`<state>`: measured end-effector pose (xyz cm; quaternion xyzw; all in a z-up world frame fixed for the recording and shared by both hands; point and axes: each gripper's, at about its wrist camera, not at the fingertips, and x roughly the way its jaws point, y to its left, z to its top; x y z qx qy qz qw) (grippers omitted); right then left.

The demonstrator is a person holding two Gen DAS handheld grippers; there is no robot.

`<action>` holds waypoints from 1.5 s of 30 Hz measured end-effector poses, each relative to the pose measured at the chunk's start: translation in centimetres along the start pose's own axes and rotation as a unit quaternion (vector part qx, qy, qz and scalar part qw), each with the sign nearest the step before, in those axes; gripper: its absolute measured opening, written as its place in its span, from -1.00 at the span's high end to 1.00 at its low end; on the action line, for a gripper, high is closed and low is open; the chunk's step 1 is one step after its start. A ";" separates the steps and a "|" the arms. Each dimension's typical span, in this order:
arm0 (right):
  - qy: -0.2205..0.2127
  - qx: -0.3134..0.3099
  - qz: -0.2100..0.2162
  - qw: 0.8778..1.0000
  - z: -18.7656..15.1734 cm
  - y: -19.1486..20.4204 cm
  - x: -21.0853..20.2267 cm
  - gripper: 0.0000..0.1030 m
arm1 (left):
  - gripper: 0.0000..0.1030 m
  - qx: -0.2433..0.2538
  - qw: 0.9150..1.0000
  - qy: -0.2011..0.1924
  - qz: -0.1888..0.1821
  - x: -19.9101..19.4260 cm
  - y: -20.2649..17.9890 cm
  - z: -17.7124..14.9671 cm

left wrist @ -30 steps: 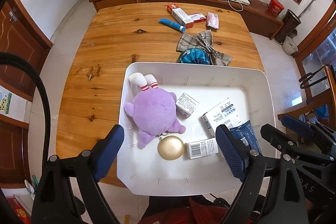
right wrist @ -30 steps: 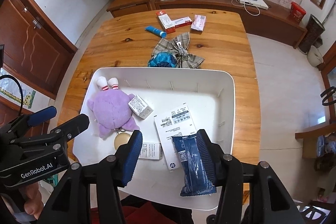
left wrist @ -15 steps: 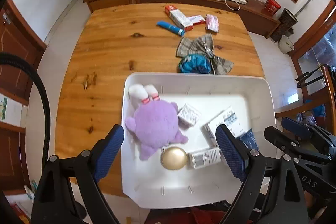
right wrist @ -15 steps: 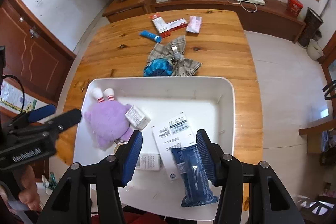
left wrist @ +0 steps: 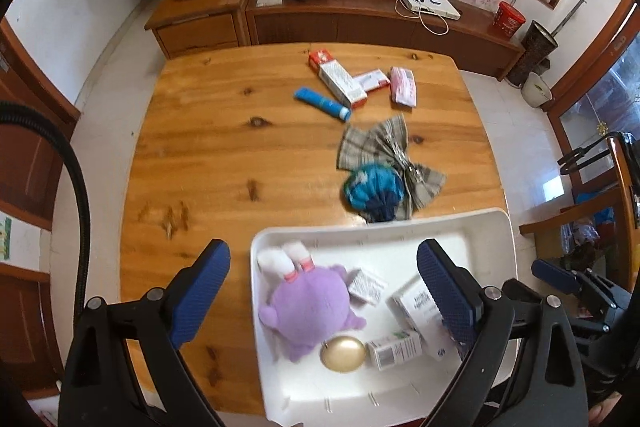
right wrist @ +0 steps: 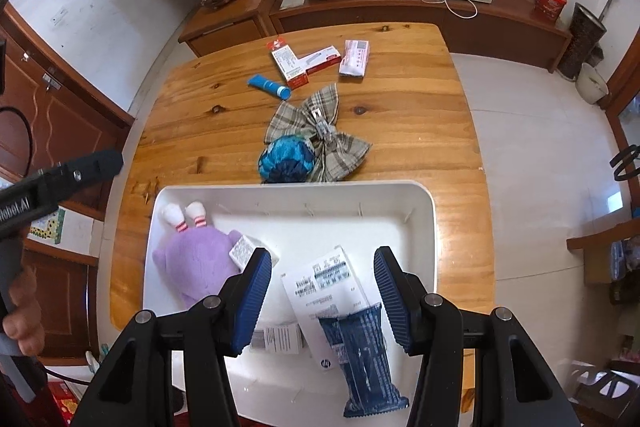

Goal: Organize objects
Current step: 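Move both tools back over the table toward the red-and-white box and pink packet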

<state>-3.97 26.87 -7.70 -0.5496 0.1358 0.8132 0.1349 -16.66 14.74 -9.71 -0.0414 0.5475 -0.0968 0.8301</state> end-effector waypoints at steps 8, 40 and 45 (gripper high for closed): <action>0.005 0.011 -0.002 1.000 3.9 0.1 0.9 -0.06 | -0.86 0.016 1.000 -0.007 -0.011 0.1 0.6 5.3; 0.008 0.052 -0.011 0.999 22.4 -4.5 12.8 -0.11 | -0.94 -0.032 0.997 0.057 -0.047 18.5 -1.0 19.8; 0.019 0.083 0.004 0.996 23.3 -5.8 16.5 -0.11 | -0.95 -0.032 0.996 0.065 -0.048 21.6 -1.7 20.1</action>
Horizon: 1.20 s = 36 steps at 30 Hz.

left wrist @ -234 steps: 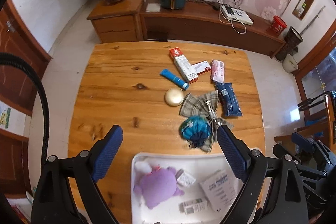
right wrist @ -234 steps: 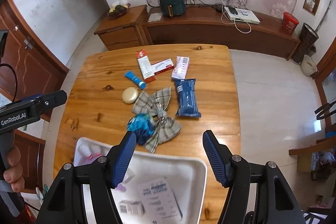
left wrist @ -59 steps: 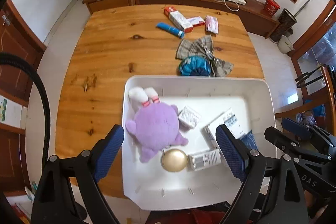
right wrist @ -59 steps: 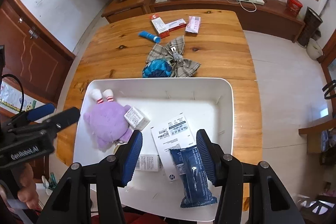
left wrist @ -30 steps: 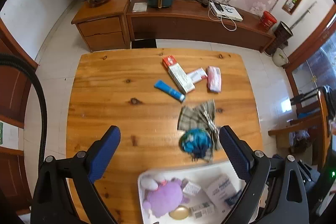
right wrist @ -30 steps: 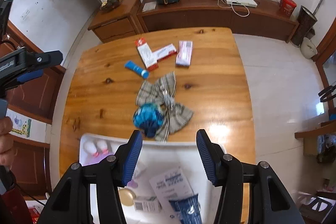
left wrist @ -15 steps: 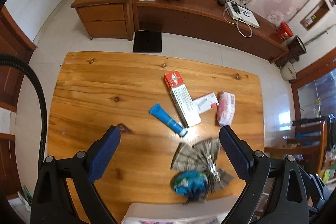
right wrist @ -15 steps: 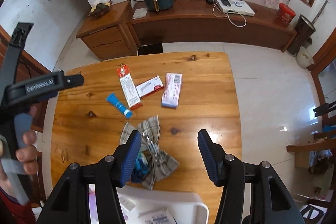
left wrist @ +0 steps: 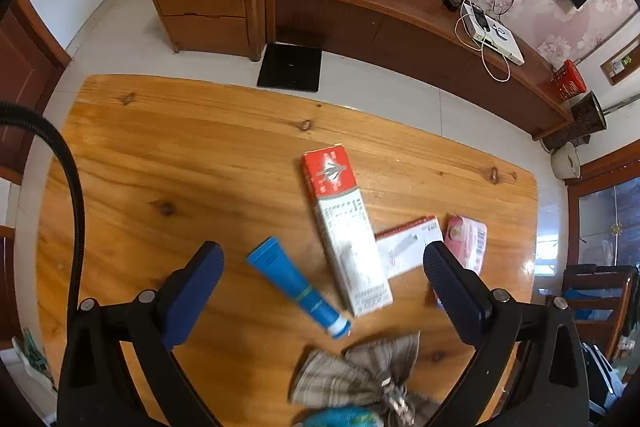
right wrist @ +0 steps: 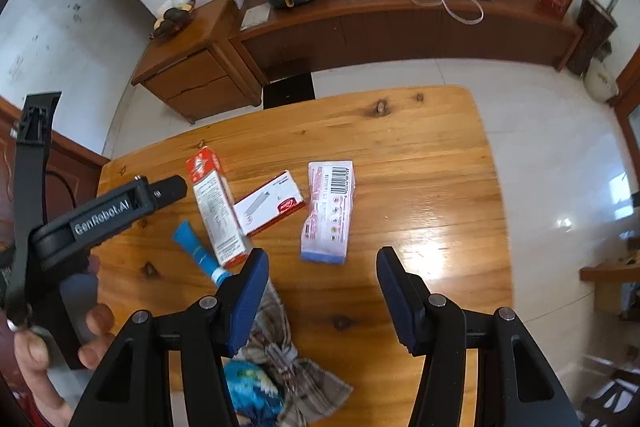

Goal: Organize objects
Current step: 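Move both tools back over the table toward the red-and-white box and pink packet, then grasp the red-and-white medicine box with the left tool while the right tool grasps the pink packet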

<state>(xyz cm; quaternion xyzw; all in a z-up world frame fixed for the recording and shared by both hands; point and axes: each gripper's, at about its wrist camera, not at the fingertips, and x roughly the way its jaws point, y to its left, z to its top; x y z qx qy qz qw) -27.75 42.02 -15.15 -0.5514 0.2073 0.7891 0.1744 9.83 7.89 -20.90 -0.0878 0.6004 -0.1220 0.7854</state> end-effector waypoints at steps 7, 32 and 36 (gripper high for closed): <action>0.020 0.014 -0.008 1.000 0.8 -0.1 4.3 -0.11 | -0.95 0.011 0.999 0.016 0.030 4.0 -0.8 0.7; 0.035 -0.018 -0.045 0.998 1.2 0.6 8.8 0.14 | -0.24 0.025 0.996 0.032 0.077 6.8 0.6 0.3; 0.034 -0.027 -0.053 0.998 1.0 0.6 8.7 0.17 | -0.11 0.020 0.996 0.032 0.078 6.6 1.0 0.2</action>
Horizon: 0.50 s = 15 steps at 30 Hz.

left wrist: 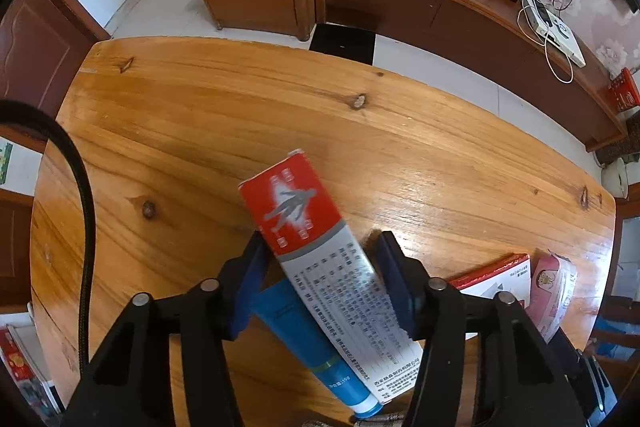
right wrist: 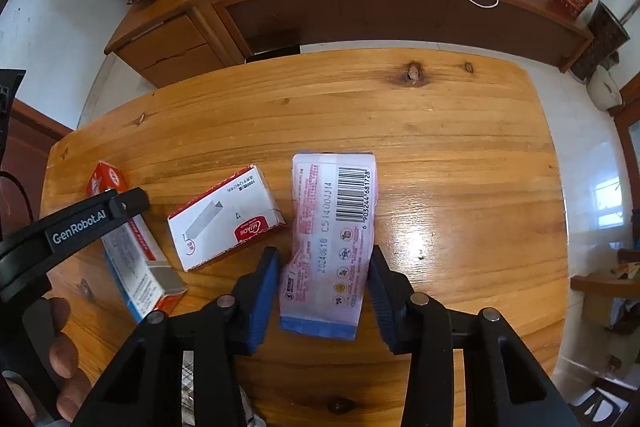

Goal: Organize objects
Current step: 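Grasp the red-and-white medicine box with the left tool while the right tool grasps the pink packet, then carry the red-and-white box and pink packet into the tray and release both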

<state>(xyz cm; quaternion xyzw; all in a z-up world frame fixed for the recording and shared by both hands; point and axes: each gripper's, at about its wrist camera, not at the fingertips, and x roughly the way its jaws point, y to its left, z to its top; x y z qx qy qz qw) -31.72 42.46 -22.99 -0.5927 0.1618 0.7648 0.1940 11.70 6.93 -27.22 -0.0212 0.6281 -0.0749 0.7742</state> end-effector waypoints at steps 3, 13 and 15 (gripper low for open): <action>-0.001 -0.002 -0.004 1.000 0.1 0.3 0.1 0.20 | 0.15 0.000 1.000 -0.002 -0.006 -0.2 0.2 -0.2; -0.012 -0.016 0.004 1.000 -0.3 1.0 -1.1 0.23 | 0.29 0.007 0.999 -0.011 -0.032 -1.4 0.9 -0.4; -0.015 -0.019 0.006 1.000 -0.6 1.2 -1.7 0.23 | 0.29 0.013 0.999 -0.016 -0.034 -2.1 1.0 -0.4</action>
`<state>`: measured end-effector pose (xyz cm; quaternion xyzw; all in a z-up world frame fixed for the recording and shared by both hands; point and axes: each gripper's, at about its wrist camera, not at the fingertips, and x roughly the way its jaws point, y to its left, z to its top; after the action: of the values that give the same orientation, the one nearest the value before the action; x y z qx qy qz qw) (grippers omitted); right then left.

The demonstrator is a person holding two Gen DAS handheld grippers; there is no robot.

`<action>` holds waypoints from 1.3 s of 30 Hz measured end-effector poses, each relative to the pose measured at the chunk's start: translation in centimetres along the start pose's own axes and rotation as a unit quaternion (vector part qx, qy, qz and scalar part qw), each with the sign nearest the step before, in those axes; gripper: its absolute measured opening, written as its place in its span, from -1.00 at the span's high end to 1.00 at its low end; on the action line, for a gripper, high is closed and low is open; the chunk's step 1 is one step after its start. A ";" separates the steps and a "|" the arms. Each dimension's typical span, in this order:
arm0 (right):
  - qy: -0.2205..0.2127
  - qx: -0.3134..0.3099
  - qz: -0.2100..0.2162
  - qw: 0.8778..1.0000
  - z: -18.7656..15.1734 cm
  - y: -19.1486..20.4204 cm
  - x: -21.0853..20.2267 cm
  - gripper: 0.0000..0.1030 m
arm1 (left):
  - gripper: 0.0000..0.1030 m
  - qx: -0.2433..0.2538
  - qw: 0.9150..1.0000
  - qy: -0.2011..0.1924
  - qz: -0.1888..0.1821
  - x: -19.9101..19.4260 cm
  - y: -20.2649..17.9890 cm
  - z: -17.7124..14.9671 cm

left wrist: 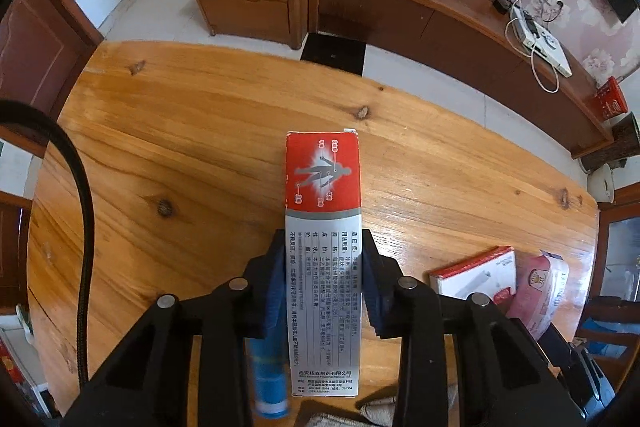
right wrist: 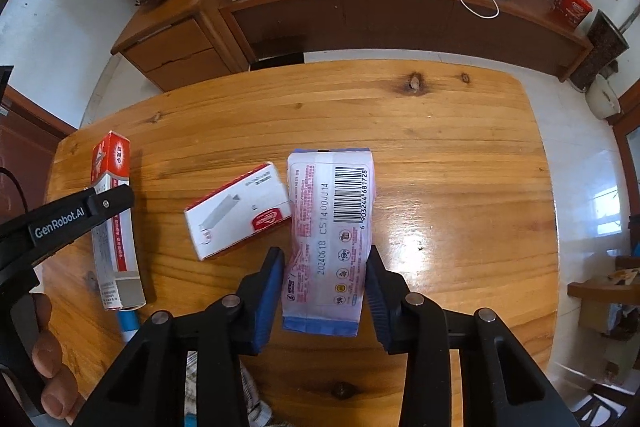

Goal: Organize objects
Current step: 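Carry the red-and-white box and pink packet into the tray and release both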

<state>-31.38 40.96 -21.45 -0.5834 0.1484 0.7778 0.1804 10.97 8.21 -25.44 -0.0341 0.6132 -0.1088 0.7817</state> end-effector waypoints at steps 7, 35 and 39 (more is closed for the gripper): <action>-0.016 0.001 0.017 1.000 -1.1 0.1 -2.9 0.23 | 0.29 0.019 1.000 -0.023 -0.008 -3.8 0.0 -0.4; -0.115 -0.021 0.099 0.988 -17.1 -0.7 -23.5 0.23 | 0.28 0.091 0.992 -0.079 -0.023 -20.8 4.5 -15.1; -0.116 -0.033 0.106 0.987 -20.0 -0.6 -24.8 0.23 | 0.28 0.098 0.992 -0.075 -0.027 -21.8 4.8 -18.2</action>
<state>-7.67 30.00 -3.11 -0.4758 0.1612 0.8595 0.0938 -10.87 18.95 -10.02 0.0174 0.5377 -0.1868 0.8220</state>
